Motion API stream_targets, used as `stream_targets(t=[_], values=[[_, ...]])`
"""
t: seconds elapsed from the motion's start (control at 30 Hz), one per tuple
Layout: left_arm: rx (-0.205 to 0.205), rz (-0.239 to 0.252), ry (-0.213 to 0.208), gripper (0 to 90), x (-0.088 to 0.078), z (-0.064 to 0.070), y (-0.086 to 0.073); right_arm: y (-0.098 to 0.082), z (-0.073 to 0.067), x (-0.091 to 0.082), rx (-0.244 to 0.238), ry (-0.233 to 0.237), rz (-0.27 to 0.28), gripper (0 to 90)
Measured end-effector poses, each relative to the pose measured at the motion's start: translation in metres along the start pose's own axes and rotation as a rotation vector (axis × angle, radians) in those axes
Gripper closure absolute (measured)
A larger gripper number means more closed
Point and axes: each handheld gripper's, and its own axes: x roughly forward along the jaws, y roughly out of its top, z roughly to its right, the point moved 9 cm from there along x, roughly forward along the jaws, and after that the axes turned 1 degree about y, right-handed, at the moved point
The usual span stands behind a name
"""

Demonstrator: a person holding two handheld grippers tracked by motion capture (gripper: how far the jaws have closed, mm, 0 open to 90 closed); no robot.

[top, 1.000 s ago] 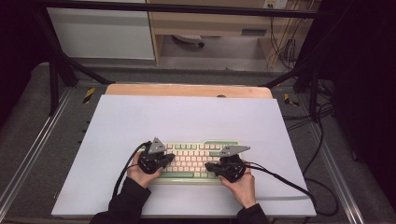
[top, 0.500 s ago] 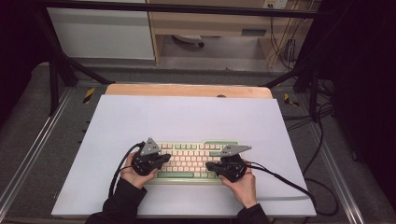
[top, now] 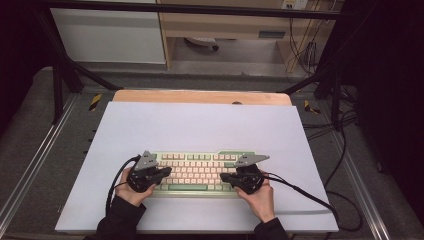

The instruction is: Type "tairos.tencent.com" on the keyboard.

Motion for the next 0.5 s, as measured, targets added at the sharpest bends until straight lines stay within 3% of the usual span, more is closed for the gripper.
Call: stream_targets(t=[0.5], values=[[-0.029, 0.008, 0.004, 89.7, -0.012, -0.009, -0.014, 0.010, -0.008, 0.015, -0.015, 0.026, -0.009, 90.0]])
